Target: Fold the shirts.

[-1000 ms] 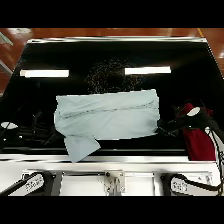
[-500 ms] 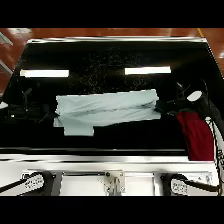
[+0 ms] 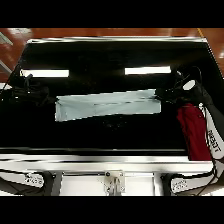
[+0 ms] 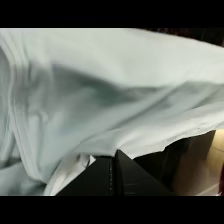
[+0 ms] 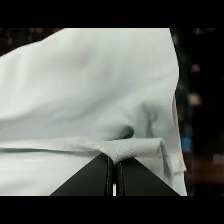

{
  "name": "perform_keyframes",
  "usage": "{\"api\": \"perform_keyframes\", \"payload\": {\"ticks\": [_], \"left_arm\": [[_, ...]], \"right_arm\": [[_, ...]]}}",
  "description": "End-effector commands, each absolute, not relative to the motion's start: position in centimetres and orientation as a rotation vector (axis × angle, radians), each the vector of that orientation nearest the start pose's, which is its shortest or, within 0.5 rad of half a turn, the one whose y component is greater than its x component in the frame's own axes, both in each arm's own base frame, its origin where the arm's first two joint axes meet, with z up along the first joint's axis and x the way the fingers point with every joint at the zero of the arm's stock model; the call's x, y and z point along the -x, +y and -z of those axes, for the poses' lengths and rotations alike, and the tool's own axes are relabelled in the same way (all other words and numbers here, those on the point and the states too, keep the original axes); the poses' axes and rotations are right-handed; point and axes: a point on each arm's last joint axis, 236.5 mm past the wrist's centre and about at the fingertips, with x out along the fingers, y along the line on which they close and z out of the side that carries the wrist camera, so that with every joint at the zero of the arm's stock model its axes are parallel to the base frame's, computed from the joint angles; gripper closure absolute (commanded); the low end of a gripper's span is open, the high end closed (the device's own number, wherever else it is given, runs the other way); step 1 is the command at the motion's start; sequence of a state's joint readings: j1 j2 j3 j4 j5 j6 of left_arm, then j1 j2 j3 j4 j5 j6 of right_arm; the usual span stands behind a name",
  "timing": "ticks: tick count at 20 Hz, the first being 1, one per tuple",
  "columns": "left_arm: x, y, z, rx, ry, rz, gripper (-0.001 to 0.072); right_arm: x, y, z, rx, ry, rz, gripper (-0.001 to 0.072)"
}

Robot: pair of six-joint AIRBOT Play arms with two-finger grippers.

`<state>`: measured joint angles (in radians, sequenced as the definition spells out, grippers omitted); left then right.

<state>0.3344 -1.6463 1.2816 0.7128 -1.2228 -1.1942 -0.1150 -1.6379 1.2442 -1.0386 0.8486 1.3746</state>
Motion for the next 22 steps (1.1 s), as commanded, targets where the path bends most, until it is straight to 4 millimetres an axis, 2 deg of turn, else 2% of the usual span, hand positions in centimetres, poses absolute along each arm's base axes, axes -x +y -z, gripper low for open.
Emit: {"api": "perform_keyframes", "payload": {"ticks": [1, 2, 3, 4, 5, 6, 8, 10, 12, 13, 15, 18, 22], "left_arm": [[-46.6, -2.7, 4.4, 0.820, 1.233, 0.384, 0.0668], [-46.9, -3.1, 4.8, 0.839, 1.234, 0.389, 0.0668], [-47.0, -3.5, 5.2, 0.850, 1.240, 0.394, 0.0662], [-46.9, -3.7, 5.5, 0.852, 1.249, 0.397, 0.0571], [-46.9, -3.8, 5.5, 0.852, 1.252, 0.399, 0.0326], [-46.8, -3.8, 5.4, 0.854, 1.254, 0.402, 0.0126], [-46.2, -3.5, 4.7, 0.863, 1.271, 0.428, 0.0106], [-45.5, -3.0, 3.9, 0.875, 1.288, 0.454, 0.0107], [-44.8, -2.9, 3.2, 0.889, 1.308, 0.477, 0.0113], [-44.4, -3.1, 2.9, 0.888, 1.318, 0.491, 0.0113], [-43.9, -3.7, 2.3, 0.879, 1.332, 0.517, 0.0113], [-43.5, -4.8, 2.0, 0.863, 1.350, 0.548, 0.0113], [-43.3, -6.8, 1.6, 0.850, 1.363, 0.590, 0.0113]], "right_arm": [[-49.2, 3.3, 9.0, -0.469, 1.159, -0.124, 0.0640], [-49.2, 3.4, 9.7, -0.476, 1.168, -0.123, 0.0632], [-49.2, 3.6, 10.2, -0.476, 1.176, -0.123, 0.0581], [-49.2, 3.8, 10.2, -0.473, 1.174, -0.125, 0.0351], [-49.5, 3.7, 10.0, -0.455, 1.161, -0.130, 0.0124], [-49.6, 3.7, 9.5, -0.429, 1.149, -0.148, 0.0088], [-49.7, 2.2, 7.7, -0.360, 1.113, -0.145, 0.0088], [-49.4, -0.4, 6.0, -0.337, 1.090, -0.095, 0.0088], [-48.8, -2.3, 5.9, -0.448, 1.109, -0.037, 0.0077], [-48.2, -2.4, 6.4, -0.522, 1.138, -0.033, 0.0037], [-47.6, -1.1, 7.6, -0.634, 1.185, -0.084, 0.0037], [-47.5, 2.0, 10.0, -0.733, 1.238, -0.162, 0.0036], [-48.0, 5.1, 12.1, -0.791, 1.258, -0.205, 0.0053]]}}
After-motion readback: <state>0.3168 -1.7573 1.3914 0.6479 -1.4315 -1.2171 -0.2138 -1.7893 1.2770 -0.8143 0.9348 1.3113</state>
